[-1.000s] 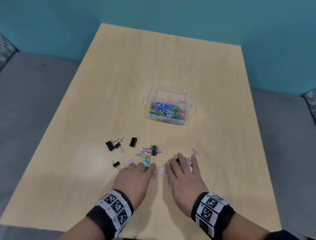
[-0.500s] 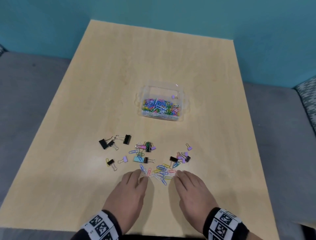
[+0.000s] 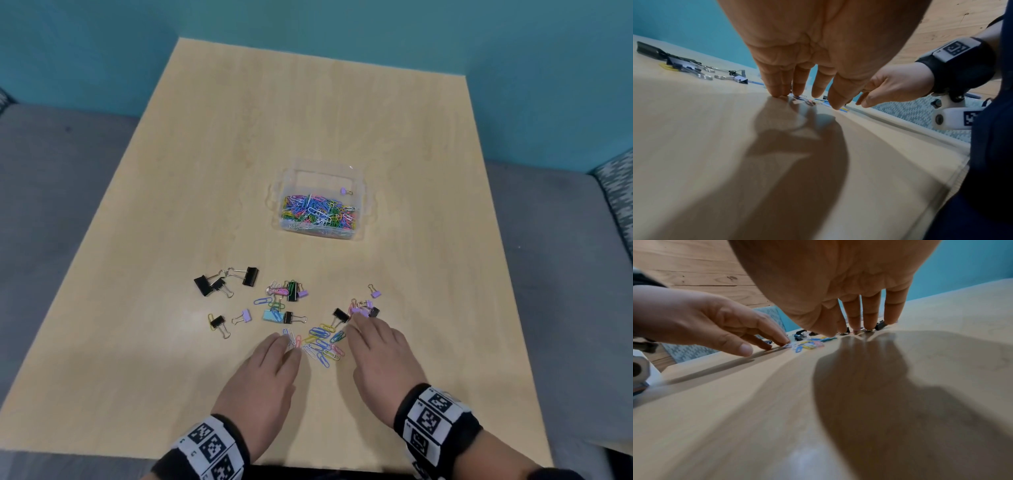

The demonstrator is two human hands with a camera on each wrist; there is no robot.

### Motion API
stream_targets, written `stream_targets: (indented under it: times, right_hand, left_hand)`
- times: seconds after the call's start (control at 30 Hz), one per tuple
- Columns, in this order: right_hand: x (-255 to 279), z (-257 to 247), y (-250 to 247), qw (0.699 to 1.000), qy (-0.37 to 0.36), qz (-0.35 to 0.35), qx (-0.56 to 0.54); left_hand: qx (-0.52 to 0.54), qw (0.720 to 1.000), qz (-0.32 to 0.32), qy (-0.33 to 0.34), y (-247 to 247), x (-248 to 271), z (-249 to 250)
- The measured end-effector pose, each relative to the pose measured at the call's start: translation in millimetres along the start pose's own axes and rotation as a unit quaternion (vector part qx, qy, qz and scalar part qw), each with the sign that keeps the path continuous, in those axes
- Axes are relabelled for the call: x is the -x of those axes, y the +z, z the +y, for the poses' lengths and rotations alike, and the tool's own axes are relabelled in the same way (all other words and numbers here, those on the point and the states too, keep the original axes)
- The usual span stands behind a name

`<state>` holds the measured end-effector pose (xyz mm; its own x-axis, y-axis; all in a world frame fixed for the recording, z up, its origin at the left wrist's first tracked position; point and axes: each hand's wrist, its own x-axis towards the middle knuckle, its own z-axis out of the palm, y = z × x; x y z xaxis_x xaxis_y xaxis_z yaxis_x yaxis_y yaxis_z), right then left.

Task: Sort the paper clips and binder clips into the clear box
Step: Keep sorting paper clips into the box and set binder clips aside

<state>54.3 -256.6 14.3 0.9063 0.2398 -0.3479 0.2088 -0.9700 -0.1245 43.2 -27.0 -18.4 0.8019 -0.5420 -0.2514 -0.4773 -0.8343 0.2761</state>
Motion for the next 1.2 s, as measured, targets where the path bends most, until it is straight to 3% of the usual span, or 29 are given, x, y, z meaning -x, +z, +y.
stream_targets:
  times: [0.13,0.37,0.57,0.73,0.87,1.03,1.2]
  right_hand:
    - [-10.3,6.1,-1.8,1.000,0.019,-0.004,0.008]
    - [-6.2,10.2,0.2,0.999,-0.043,-0.004,0.021]
    - [15.9,7.0,7.8,0.997,-0.063,0.010,-0.050]
    - [7.3,-1.3,11.1,0.995,0.016,0.024,-0.095]
    - [-5.6,-18.3,11.3,0.996,-0.059,0.011,-0.068]
    - [-3.1,-17.5,15.1,0.991,0.011,-0.002,-0.135]
    - [-16.3,-28.6,21.0,0.988,0.003,0.018,-0.156]
  left_hand:
    - [-0.005,1.000,0.005,0.002,-0.6,-0.4,0.1]
    - [-0.001,1.000,-0.002,0.004,-0.4,-1.6,-0.7]
    - [0.016,1.000,-0.005,0.012,-4.7,-2.0,-1.1]
    - [0.053,0.997,0.020,-0.049,-12.3,-11.1,2.9]
    - [0.043,0.999,0.019,-0.013,-13.6,-22.8,9.7]
    - [0.129,0.986,-0.002,-0.101,-19.9,-29.6,10.0]
    - [0.107,0.992,-0.007,-0.069,-23.0,-49.9,17.1]
